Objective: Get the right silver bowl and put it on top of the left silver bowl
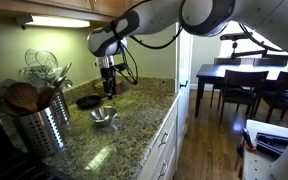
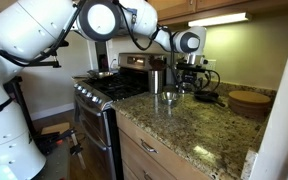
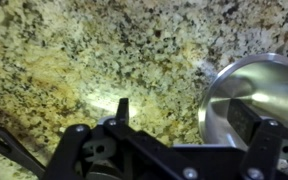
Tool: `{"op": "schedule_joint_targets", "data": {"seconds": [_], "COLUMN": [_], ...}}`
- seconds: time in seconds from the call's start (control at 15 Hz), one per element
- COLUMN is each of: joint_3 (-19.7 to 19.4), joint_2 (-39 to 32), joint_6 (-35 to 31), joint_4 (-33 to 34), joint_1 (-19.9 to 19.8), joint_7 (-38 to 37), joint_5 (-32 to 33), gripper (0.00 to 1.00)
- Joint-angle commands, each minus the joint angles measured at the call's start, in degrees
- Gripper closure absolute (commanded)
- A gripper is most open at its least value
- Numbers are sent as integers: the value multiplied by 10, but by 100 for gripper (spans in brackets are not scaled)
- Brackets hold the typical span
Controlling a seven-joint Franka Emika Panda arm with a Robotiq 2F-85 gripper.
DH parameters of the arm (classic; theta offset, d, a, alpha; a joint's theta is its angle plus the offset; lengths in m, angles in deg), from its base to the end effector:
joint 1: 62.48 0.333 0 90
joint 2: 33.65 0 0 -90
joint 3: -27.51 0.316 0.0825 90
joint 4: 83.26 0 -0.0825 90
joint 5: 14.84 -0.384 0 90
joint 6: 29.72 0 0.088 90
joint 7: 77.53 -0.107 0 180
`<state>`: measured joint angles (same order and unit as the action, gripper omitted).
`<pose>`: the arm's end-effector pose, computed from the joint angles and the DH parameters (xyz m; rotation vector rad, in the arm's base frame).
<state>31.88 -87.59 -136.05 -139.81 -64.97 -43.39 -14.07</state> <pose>0.7727 0.0032 0.2832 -2.9340 -0.9137 0.0825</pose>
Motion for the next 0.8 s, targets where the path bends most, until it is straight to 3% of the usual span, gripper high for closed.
{"op": "schedule_joint_targets", "data": {"seconds": [0.0, 0.73], "joint_3": [-10, -12], "joint_2": [52, 124], "joint_6": [11, 94], "joint_4": [-49, -134], "joint_1": [-3, -6], "joint_7": [-13, 5], "joint_5": [20, 50], "gripper": [0, 0]}}
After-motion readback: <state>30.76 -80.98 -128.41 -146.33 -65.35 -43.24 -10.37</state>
